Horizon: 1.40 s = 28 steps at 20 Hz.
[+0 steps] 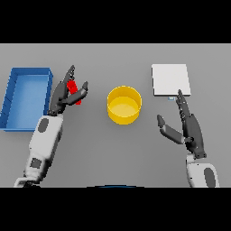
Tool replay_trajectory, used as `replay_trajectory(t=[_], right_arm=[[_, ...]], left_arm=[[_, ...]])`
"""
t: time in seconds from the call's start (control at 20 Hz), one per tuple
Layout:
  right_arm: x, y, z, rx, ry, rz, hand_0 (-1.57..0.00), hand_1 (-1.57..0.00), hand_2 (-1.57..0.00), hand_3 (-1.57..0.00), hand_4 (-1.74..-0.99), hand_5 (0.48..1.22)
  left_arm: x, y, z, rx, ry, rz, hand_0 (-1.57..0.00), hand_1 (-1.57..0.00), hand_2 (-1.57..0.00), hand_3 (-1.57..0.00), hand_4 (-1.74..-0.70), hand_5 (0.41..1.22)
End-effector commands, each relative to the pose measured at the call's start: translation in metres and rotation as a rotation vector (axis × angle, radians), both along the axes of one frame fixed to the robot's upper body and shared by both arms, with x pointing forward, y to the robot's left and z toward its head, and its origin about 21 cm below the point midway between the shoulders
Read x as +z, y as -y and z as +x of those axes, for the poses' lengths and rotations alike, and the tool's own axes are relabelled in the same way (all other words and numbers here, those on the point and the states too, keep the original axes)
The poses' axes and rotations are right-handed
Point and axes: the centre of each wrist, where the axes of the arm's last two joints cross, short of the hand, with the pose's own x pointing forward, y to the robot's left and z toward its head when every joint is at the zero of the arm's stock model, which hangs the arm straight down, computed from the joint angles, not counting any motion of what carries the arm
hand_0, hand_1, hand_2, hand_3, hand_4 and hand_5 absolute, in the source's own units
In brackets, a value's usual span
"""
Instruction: Pick up the red beaker and tilt it to pour out 1 green nut into yellow bowl. Pick up the yellow bowl and place it on the metallic measuring scale.
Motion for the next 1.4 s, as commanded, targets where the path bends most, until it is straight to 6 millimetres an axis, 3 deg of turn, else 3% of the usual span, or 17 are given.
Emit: replay_trajectory(t=[0.0, 0.05, 0.15, 0.2, 0.3, 0.4, 0.45, 0.55, 0.7, 0.85, 1.1, 1.35], right_arm=[[-0.001, 0.003, -0.001, -0.002, -0.006, -0.004, 0.0, 0.0, 0.0, 0.0, -1.242, 0.645], [0.0, 0.005, -0.002, -0.003, -0.003, -0.01, 0.0, 0.0, 0.0, 0.0, -1.24, 0.645], [0.002, 0.004, 0.001, -0.001, 0.0, -0.006, 0.0, 0.0, 0.0, 0.0, -1.237, 0.648], [0.001, 0.003, 0.001, -0.002, -0.003, 0.001, 0.0, 0.0, 0.0, 0.0, -1.239, 0.648], [-0.001, 0.004, -0.003, 0.001, -0.004, -0.005, 0.0, 0.0, 0.0, 0.0, -1.239, 0.648], [0.0, 0.0, -0.001, 0.004, -0.004, -0.001, 0.0, 0.0, 0.0, 0.0, -1.242, 0.65], [-0.003, -0.004, -0.003, 0.015, -0.001, 0.016, 0.0, 0.0, 0.0, 0.0, -1.25, 0.647], [-0.002, -0.002, -0.002, 0.013, -0.005, 0.02, 0.0, 0.0, 0.0, 0.0, -1.255, 0.644], [-0.003, 0.0, -0.004, 0.007, 0.003, 0.005, 0.0, 0.0, 0.0, 0.0, -1.248, 0.645], [0.003, 0.001, -0.004, 0.003, 0.023, -0.004, 0.0, 0.0, 0.0, 0.0, -1.236, 0.644], [-0.004, -0.002, -0.003, 0.008, 0.022, -0.026, 0.0, 0.0, 0.0, 0.0, -1.219, 0.653], [-0.002, -0.002, 0.002, 0.004, 0.047, -0.044, 0.0, 0.0, 0.0, 0.0, -1.219, 0.661]], left_arm=[[-0.004, 0.008, -0.001, 0.001, 0.015, -0.017, -0.08, -0.09, -0.16, -0.13, -1.36, 0.761], [-0.005, 0.009, 0.0, 0.011, 0.027, -0.024, -0.21, -0.23, -0.29, -0.25, -1.4, 0.787], [-0.007, 0.012, 0.002, 0.056, 0.027, 0.002, -0.55, -0.59, -0.66, -0.73, -1.47, 0.943], [-0.009, 0.013, 0.001, 0.068, 0.017, 0.038, -0.76, -0.78, -0.84, -0.88, -1.52, 0.999], [-0.006, 0.018, 0.003, 0.061, 0.032, 0.089, -1.05, -1.07, -1.11, -1.06, -1.59, 1.079], [-0.005, 0.02, 0.003, 0.045, 0.049, 0.079, -1.24, -1.25, -1.27, -1.15, -1.64, 1.13], [-0.007, 0.02, 0.003, 0.041, 0.035, 0.079, -1.3, -1.31, -1.33, -1.24, -1.6, 1.148], [-0.005, 0.021, 0.004, 0.041, 0.044, 0.086, -1.4, -1.41, -1.42, -1.36, -1.54, 1.174], [0.004, 0.011, 0.008, 0.025, 0.079, -0.036, -1.48, -1.49, -1.49, -1.46, -1.64, 1.157], [0.023, 0.014, 0.012, 0.0, 0.116, -0.079, -1.53, -1.53, -1.53, -1.52, -1.69, 1.14], [0.047, 0.01, 0.017, -0.049, 0.154, -0.004, -1.56, -1.56, -1.56, -1.55, -1.72, 1.13], [0.057, 0.013, 0.018, -0.085, 0.162, 0.08, -1.56, -1.56, -1.56, -1.55, -1.72, 1.139]])
